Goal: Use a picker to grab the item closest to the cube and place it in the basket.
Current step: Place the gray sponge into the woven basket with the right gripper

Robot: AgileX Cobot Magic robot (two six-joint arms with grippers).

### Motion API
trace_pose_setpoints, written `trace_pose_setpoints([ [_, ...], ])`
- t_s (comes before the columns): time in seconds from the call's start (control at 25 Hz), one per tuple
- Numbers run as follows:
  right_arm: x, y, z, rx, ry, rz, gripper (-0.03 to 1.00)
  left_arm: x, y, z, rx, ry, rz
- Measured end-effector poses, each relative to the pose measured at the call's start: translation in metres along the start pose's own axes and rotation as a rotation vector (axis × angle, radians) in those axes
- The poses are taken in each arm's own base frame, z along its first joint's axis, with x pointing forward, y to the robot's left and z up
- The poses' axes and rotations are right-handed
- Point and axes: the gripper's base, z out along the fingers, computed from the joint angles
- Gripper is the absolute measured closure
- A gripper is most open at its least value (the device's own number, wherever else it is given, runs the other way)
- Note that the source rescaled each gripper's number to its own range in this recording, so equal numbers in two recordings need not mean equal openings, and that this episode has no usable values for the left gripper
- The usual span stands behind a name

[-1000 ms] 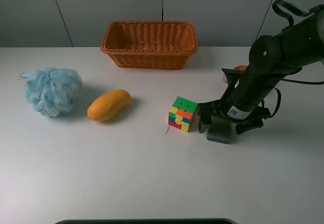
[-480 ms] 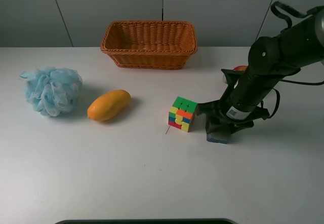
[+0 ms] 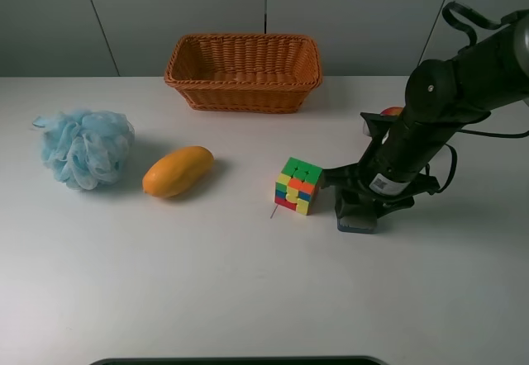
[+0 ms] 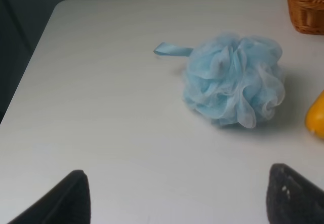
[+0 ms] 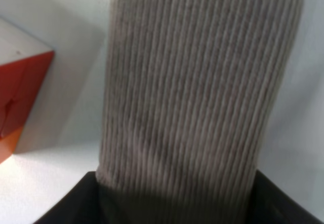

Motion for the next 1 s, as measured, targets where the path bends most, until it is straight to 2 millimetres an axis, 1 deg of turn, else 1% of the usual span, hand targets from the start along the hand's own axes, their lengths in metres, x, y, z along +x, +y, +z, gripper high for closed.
trace_pose_setpoints([
  [0.08, 0.001, 0.001, -0.004, -0.004, 0.000, 0.000, 0.93, 0.000, 0.000, 0.000, 0.000, 0.000, 0.000],
  [0.2, 0.001, 0.003, -0.027, -0.024, -0.063, -0.005, 0.93, 0.000, 0.000, 0.000, 0.000, 0.000, 0.000],
  [0.32, -0.001, 0.006, -0.064, -0.052, -0.177, -0.007, 0.93, 0.000, 0.000, 0.000, 0.000, 0.000, 0.000],
  [0.44, -0.007, 0.012, -0.111, -0.079, -0.316, -0.028, 0.93, 0.000, 0.000, 0.000, 0.000, 0.000, 0.000],
  [0.56, -0.021, 0.020, -0.154, -0.112, -0.459, -0.064, 0.93, 0.000, 0.000, 0.000, 0.002, 0.000, -0.001],
  [0.64, -0.031, 0.027, -0.176, -0.128, -0.532, -0.098, 0.93, 0.000, 0.000, 0.000, 0.002, 0.000, -0.001],
  [0.72, -0.046, 0.034, -0.195, -0.146, -0.620, -0.138, 0.93, 0.000, 0.000, 0.000, 0.002, 0.000, -0.001],
  [0.8, -0.063, 0.042, -0.205, -0.156, -0.695, -0.172, 0.93, 0.000, 0.000, 0.000, 0.002, 0.000, -0.001],
  [0.84, -0.074, 0.046, -0.206, -0.157, -0.723, -0.189, 0.93, 0.000, 0.000, 0.000, 0.002, 0.000, -0.001],
  [0.92, -0.097, 0.054, -0.203, -0.153, -0.746, -0.217, 0.93, 0.000, 0.000, 0.000, 0.002, 0.000, -0.001],
  [1.0, -0.123, 0.064, -0.190, -0.143, -0.747, -0.250, 0.93, 0.000, 0.000, 0.000, 0.002, 0.000, -0.001],
])
